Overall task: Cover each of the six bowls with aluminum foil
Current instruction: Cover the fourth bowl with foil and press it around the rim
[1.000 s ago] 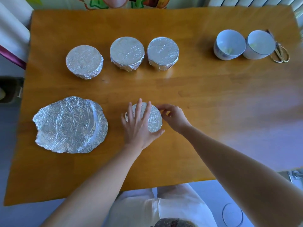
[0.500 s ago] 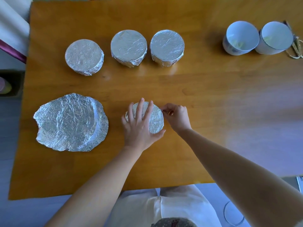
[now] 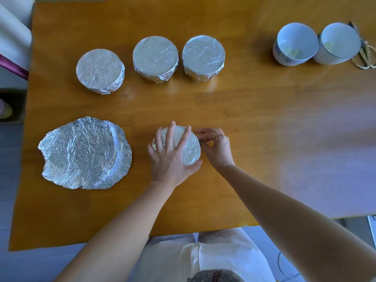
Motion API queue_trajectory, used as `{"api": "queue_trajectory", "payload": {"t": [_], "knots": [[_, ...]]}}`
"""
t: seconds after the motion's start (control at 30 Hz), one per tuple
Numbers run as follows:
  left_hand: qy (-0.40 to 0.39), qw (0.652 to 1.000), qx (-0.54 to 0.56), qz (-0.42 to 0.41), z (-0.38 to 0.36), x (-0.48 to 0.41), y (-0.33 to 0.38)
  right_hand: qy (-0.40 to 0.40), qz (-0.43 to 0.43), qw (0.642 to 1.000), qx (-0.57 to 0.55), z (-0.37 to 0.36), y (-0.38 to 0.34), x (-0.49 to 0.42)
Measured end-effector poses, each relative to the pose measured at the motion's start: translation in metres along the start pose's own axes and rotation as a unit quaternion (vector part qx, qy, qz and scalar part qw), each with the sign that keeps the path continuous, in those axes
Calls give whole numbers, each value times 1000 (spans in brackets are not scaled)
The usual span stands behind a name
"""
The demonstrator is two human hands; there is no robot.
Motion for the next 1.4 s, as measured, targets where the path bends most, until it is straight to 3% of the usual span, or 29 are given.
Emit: {"api": "queue_trajectory", "payload": {"t": [0.1, 0.27, 0.7, 1.03, 1.2, 1.4], "knots": [[2, 1000, 2, 0, -1, 0, 0, -24, 13, 1000, -10, 5, -1, 7], [0, 1000, 6, 1, -1, -1, 0, -127, 35, 991, -18, 14, 2, 9], [-6, 1000, 12, 0, -3, -1, -2, -156, 131, 971, 126, 24, -5, -22], [-7, 1000, 13, -2, -3, -1, -1, -250, 120, 954, 113, 24, -9, -42], [-11, 1000, 12, 0, -2, 0, -1, -223, 77, 968, 89, 22, -7, -36], [-3, 1000, 10, -5, -1, 0, 0, -148, -30, 988, -29, 14, 3, -6]]}}
Point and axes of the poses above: each hand's wrist, its own x-axis away from the middle knuckle, its own z-axis out of the back of the hand, y = z × x, the point moved 3 cm from there along -x, towards the middle knuckle, and after that the axes turned 14 degrees about x, right-handed, at the moved point
